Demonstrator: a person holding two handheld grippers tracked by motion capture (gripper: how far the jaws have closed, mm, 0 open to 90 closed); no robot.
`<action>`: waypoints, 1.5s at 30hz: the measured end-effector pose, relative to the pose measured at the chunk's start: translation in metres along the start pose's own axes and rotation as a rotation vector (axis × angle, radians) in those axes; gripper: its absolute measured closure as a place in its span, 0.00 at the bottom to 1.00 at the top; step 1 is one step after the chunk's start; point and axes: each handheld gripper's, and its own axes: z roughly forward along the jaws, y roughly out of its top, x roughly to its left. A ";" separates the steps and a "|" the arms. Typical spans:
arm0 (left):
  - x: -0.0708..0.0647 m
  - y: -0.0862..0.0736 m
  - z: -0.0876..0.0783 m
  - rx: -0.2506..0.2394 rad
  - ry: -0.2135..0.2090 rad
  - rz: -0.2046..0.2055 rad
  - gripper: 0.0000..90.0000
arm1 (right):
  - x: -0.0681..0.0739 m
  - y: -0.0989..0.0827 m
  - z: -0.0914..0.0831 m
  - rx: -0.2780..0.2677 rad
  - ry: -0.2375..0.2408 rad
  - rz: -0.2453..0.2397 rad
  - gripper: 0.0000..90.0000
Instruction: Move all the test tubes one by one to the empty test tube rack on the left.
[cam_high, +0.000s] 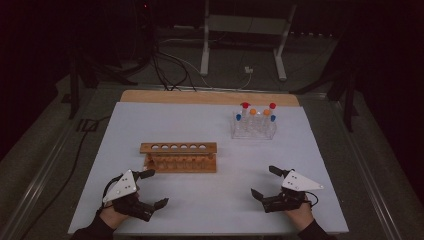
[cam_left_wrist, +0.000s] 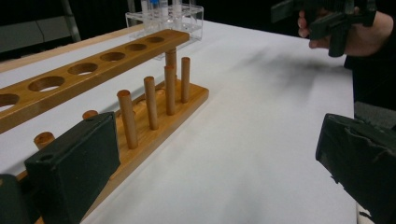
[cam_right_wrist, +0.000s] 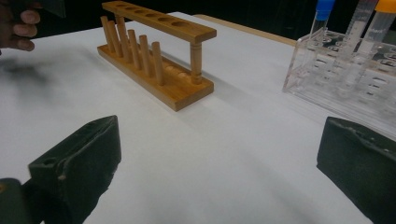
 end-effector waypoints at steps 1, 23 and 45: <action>0.000 0.000 0.000 0.000 0.000 -0.004 0.01 | 0.000 0.000 0.000 -0.002 -0.002 0.000 0.00; 0.001 0.001 -0.002 -0.019 -0.005 -0.016 0.01 | 0.014 0.012 0.005 0.146 0.034 -0.030 0.00; 0.002 0.001 -0.004 -0.027 -0.004 -0.032 0.01 | -0.001 0.073 0.004 0.091 -0.021 -0.060 0.00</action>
